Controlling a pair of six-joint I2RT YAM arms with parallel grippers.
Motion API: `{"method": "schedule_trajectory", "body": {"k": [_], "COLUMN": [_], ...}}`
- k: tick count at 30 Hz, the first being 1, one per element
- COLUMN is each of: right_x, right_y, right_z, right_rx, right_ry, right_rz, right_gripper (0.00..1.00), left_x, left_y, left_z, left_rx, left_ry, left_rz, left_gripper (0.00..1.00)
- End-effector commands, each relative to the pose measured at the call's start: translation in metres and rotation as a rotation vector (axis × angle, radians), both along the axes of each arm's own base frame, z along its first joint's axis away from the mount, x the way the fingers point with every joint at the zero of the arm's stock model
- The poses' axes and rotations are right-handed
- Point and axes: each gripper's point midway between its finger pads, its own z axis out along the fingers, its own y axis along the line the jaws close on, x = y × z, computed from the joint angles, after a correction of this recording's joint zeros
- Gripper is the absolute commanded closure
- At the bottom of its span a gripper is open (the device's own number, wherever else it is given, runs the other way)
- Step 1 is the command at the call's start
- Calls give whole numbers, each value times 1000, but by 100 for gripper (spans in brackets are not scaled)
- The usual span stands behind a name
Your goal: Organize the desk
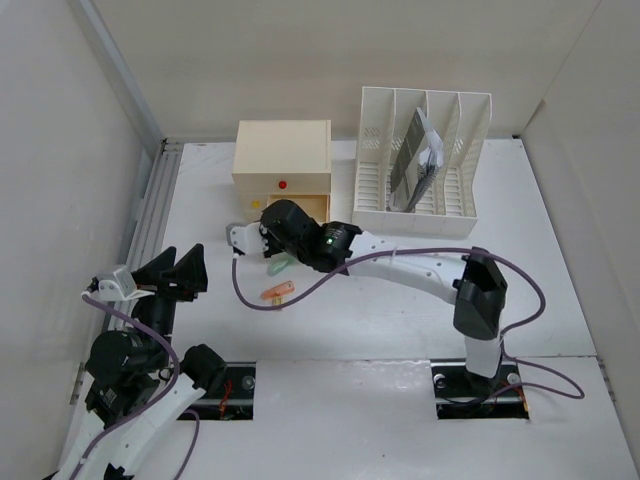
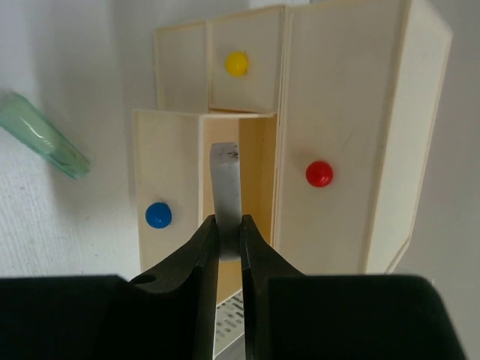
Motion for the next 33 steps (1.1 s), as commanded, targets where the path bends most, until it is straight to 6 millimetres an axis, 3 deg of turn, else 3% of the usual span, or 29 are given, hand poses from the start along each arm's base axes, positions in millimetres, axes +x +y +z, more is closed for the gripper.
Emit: {"method": "schedule_trajectory", "body": {"k": [1,7,13,15,17,23,24,27,29,30,31,32,33], "right_x": [38,61,70,69,69,63,61,51,33,21,5,-20,-39], "right_y": [-17,-24,-29,-30,-30,-30,-29,-31,-18,-16,-14,0,-1], "right_z": [11,7,5,3,3,9,21,42,49,39,46,40,28], "right_rx": [57,53,65,56,62,99,126,174,213,170,171,178,139], "right_ry": [-84,-85,-77,-73,-68,-41,-43,-16,45,80,106,179,236], "right_rz": [-186,-258,-287,-287,-291,-278,-265,-229,-108,-27,64,224,316], "right_gripper": [100,100,100,87,61,53,53,53,53,54,57,58,59], "left_x": [-10,-9,-9,-9,-9,-9,-9,-9,-9,-9,-9,-9,-9], "left_y": [9,10,10,10,10,10,10,10,10,10,10,10,10], "left_z": [8,8,8,8,8,8,8,8,8,8,8,8,8], "left_rx": [-30,-32,-32,-32,-32,-32,-32,-32,-32,-32,-32,-32,-32], "left_ry": [-48,-46,-46,-46,-46,-46,-46,-46,-46,-46,-46,-46,-46], "left_rz": [6,14,14,14,14,14,14,14,14,14,14,14,14], "left_gripper": [39,39,39,39,39,39,39,39,39,39,39,39,39]}}
